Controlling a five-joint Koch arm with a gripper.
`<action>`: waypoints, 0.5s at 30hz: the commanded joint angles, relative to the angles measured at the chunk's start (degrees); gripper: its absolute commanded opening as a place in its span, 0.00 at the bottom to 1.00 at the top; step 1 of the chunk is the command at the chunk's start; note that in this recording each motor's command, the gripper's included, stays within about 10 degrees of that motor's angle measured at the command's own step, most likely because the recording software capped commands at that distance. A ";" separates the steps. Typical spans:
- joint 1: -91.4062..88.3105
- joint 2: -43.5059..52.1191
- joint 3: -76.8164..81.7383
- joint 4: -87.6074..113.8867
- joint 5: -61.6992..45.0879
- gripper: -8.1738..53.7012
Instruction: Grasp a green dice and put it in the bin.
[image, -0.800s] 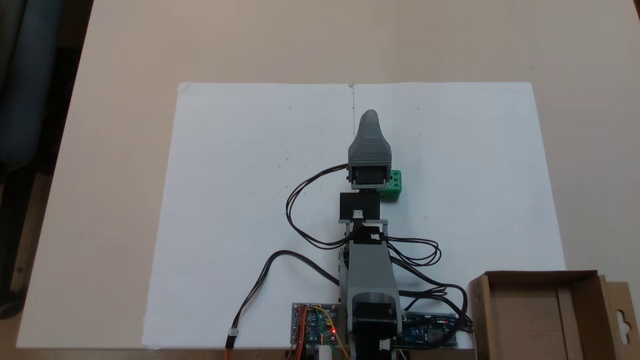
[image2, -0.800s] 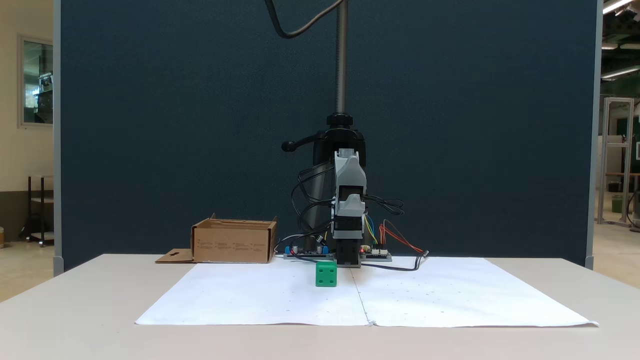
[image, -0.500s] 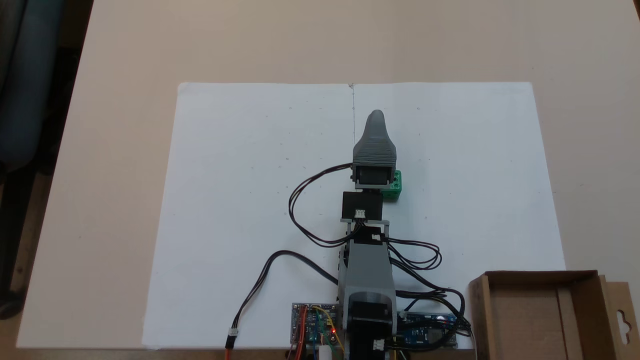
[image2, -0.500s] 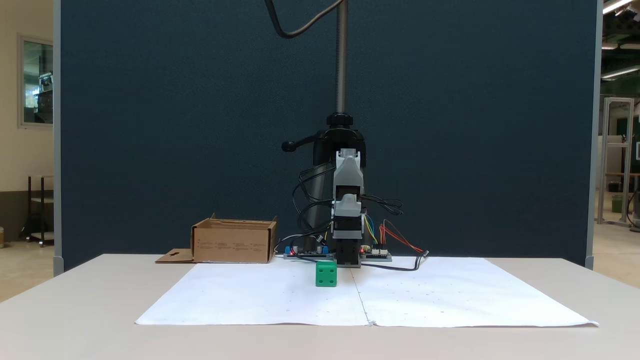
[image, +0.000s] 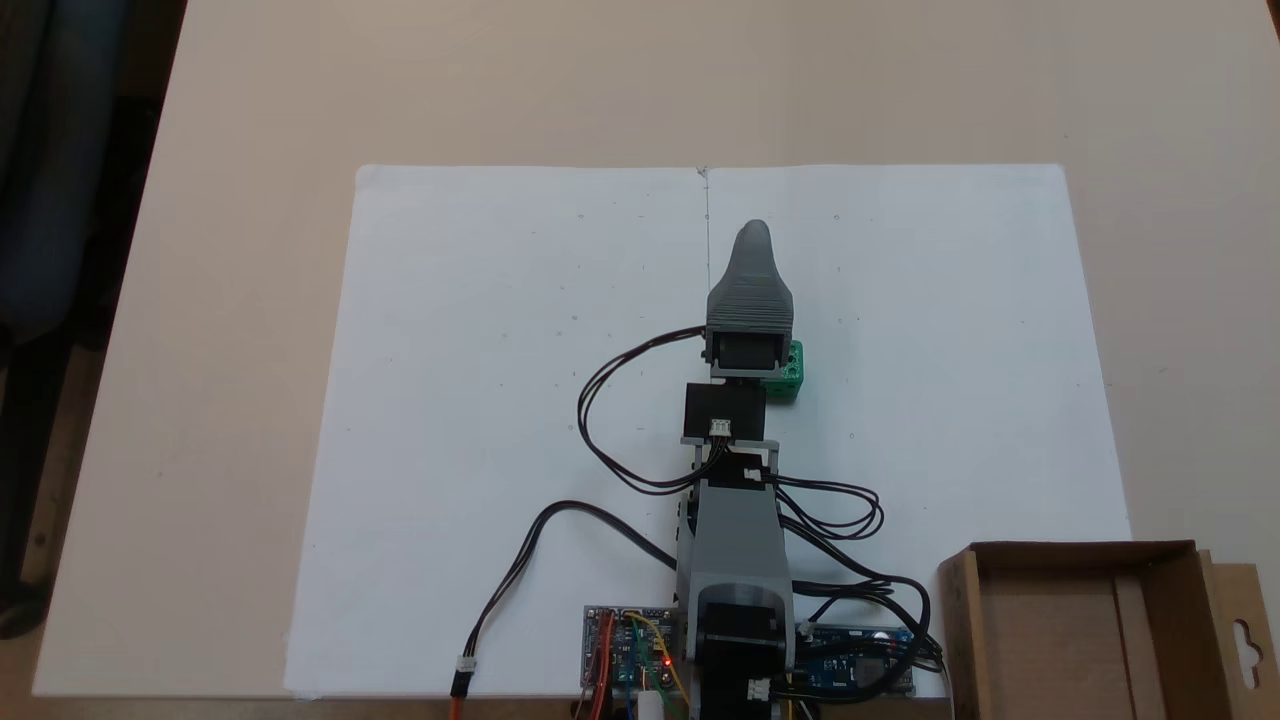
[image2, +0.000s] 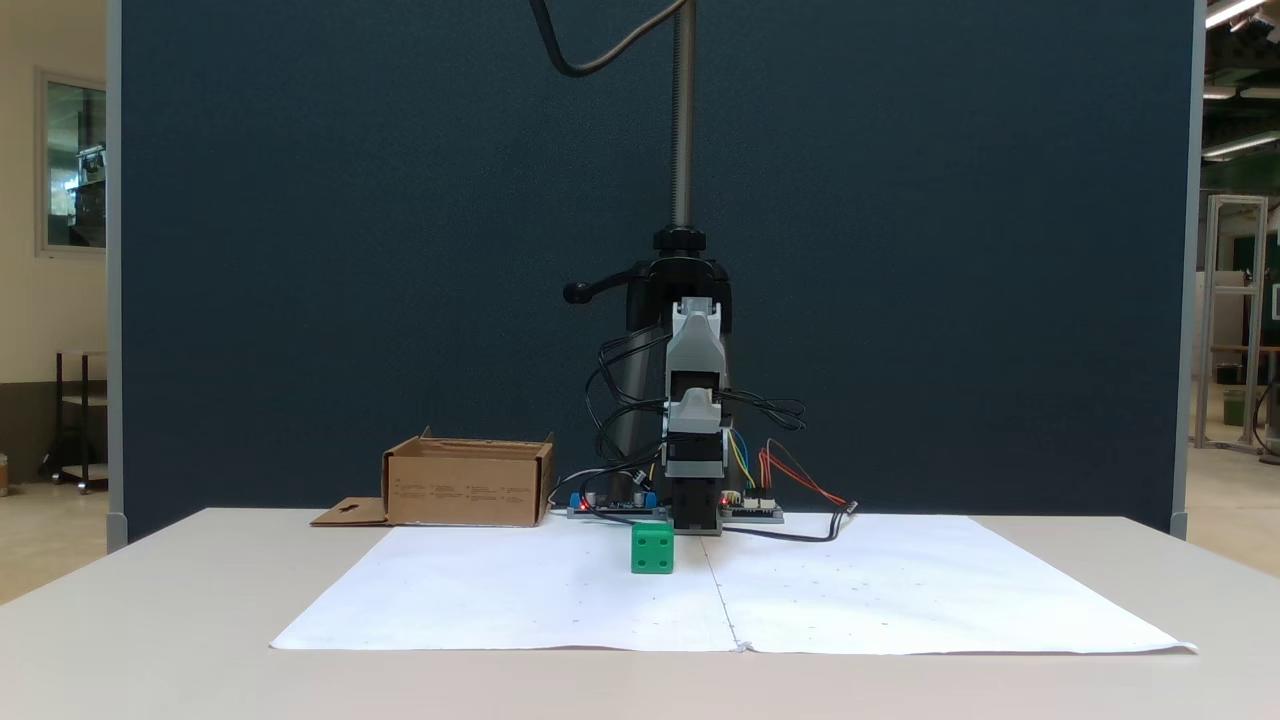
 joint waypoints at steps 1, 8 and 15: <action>0.62 6.42 3.52 -3.78 -3.96 0.86; 0.62 6.42 3.52 -3.78 -3.69 0.85; 0.62 6.15 3.52 -1.41 -3.96 0.84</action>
